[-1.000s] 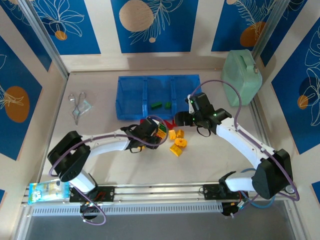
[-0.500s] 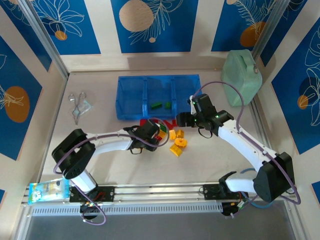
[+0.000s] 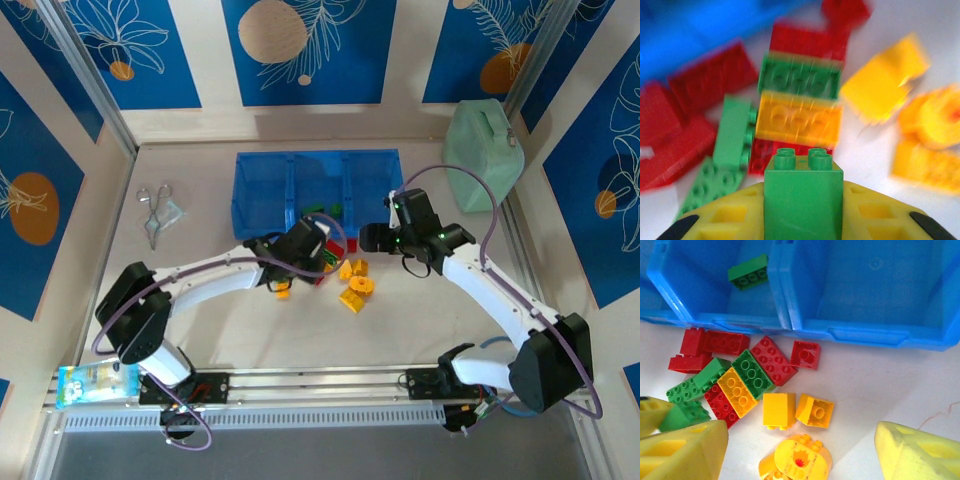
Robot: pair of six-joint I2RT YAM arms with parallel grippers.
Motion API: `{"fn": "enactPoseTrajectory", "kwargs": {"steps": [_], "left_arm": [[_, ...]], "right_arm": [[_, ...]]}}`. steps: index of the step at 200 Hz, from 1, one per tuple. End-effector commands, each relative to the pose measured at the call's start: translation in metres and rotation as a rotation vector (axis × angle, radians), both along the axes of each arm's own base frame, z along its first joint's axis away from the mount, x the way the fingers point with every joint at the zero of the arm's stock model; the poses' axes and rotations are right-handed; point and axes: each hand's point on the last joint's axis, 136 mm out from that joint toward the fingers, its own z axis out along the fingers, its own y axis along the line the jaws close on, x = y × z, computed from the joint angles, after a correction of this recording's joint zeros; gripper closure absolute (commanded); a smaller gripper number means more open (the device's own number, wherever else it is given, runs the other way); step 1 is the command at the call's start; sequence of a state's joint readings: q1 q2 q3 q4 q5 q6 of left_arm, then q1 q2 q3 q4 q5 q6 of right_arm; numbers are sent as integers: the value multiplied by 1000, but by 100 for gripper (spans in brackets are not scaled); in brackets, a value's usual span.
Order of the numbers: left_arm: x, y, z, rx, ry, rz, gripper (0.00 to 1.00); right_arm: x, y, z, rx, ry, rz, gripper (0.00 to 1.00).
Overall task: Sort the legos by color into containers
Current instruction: Pick up the lego from the center of the table, then place the lego in the container.
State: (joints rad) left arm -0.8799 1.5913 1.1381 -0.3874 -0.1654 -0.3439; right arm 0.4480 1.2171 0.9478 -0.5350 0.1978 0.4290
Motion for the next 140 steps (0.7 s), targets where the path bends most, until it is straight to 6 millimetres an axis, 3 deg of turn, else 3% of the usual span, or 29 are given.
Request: {"fn": "enactPoseTrajectory", "kwargs": {"steps": [1,31,85,119,140], "left_arm": [[26,-3,35,-8,-74,-1,69],[68,-12,50,-14,-117,26,69],[144,-15,36,-1,-110,99,70],[171,-13,28,12,-98,125,68],[181,-12,28,19,-94,129,61]], "right_arm": [[-11,0,-8,34,44,-9,23],[-21,-6,-15,30,66,-23,22],[-40,-8,-31,36,130,-10,17],[-48,-5,-39,51,158,5,18],[-53,-2,-47,48,184,16,17]]}}
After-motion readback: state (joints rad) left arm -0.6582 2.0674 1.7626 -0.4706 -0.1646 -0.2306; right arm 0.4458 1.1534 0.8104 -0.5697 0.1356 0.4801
